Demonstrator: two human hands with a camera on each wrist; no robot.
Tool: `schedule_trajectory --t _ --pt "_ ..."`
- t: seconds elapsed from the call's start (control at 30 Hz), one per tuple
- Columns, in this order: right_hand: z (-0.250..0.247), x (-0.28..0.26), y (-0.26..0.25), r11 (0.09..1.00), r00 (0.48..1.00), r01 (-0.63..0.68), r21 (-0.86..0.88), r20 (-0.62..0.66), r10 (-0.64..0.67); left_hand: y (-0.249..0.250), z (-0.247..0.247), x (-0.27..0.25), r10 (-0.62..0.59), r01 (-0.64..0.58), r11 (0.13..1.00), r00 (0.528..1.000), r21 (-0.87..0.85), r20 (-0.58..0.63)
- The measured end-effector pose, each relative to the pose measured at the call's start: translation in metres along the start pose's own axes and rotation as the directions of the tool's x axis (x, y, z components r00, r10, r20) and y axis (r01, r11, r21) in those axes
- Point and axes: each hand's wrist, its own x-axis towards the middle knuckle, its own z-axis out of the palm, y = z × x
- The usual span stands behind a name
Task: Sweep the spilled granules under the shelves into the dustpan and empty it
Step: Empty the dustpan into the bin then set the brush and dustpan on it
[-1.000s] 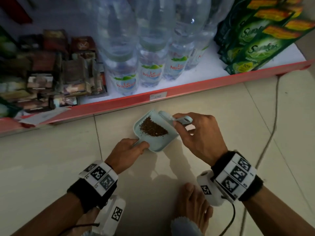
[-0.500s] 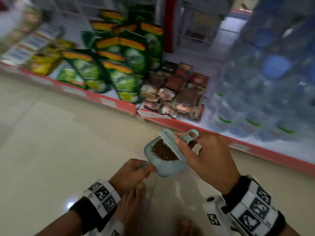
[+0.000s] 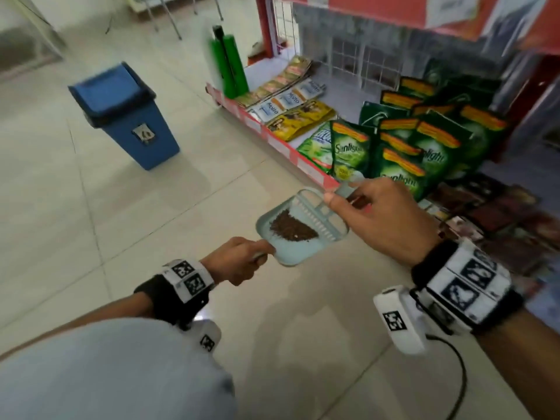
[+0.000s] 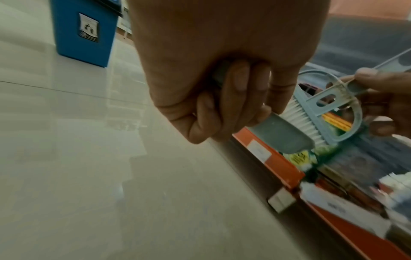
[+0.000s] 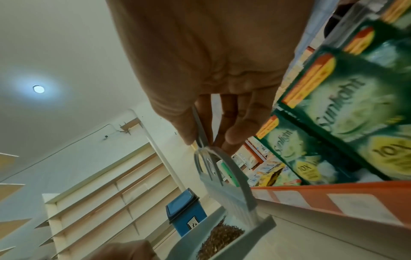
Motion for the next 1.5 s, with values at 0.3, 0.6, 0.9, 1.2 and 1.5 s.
schedule_trajectory --t 0.3,0.6,0.9,1.2,1.5 --pt "0.022 0.049 -0.019 0.982 0.997 0.018 -0.187 0.081 -0.003 0.0 -0.037 0.013 0.047 -0.047 0.99 0.999 -0.131 -0.001" --pt "0.059 0.11 -0.053 0.961 0.975 0.01 -0.275 0.218 0.052 -0.016 -0.104 0.055 0.084 -0.085 0.975 0.996 -0.206 -0.014" --pt "0.141 0.241 -0.094 0.964 0.956 -0.032 -0.265 0.275 0.107 -0.027 -0.241 0.108 0.124 -0.139 0.954 0.99 -0.267 -0.072" --pt "0.252 0.396 -0.178 0.991 0.938 -0.004 -0.131 0.342 0.049 0.008 -0.418 0.123 0.034 -0.113 0.943 0.969 -0.313 -0.246" --pt "0.276 0.493 -0.243 0.999 0.954 0.036 -0.021 0.299 -0.029 0.056 -0.507 0.109 0.007 -0.14 0.889 0.956 -0.437 -0.292"
